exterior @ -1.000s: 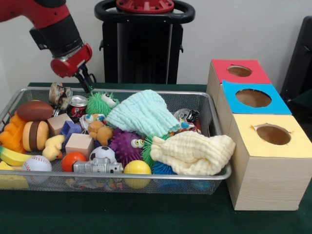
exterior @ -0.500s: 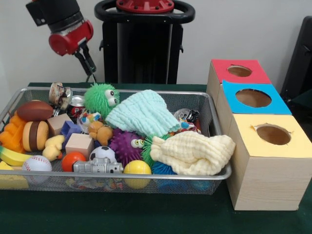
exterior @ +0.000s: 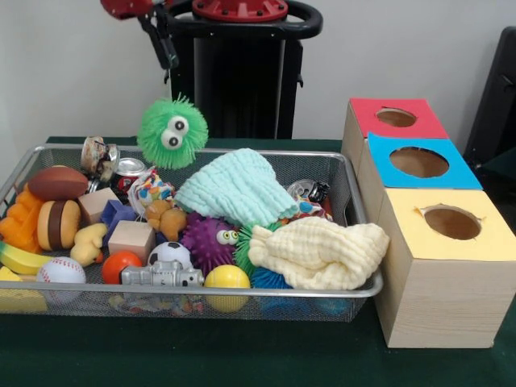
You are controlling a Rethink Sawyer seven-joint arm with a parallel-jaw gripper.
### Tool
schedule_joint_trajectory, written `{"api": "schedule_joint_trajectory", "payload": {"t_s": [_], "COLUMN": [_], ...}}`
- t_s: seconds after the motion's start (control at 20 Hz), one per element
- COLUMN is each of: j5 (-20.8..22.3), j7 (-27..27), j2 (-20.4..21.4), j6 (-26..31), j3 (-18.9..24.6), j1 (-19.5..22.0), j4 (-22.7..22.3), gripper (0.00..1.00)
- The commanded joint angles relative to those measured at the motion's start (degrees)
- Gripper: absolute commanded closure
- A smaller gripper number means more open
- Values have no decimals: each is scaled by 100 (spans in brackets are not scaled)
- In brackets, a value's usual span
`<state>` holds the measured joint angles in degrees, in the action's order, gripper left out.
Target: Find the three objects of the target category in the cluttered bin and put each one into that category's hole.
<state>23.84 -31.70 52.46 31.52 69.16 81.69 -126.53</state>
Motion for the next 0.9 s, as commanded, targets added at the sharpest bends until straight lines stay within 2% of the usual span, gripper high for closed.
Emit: {"api": "schedule_joint_trajectory", "payload": {"t_s": [0.05,0.25,0.4,0.55,0.65,0.9], "j5": [-892,-1300,-1704,-1939,-1985,-1900], "j7": [-1779,-1827,-1943,-1936,-1795,-1428], "j2": [1275,1652,2020,2205,2295,2218], "j6": [-611,-903,-1007,-1058,-978,-793], "j3": [849,987,1260,1366,1207,730], "j1": [48,54,86,90,23,-166], "j4": [-762,-991,-1117,-1148,-1052,-907], "gripper": [100,100,100,100,100,100]}}
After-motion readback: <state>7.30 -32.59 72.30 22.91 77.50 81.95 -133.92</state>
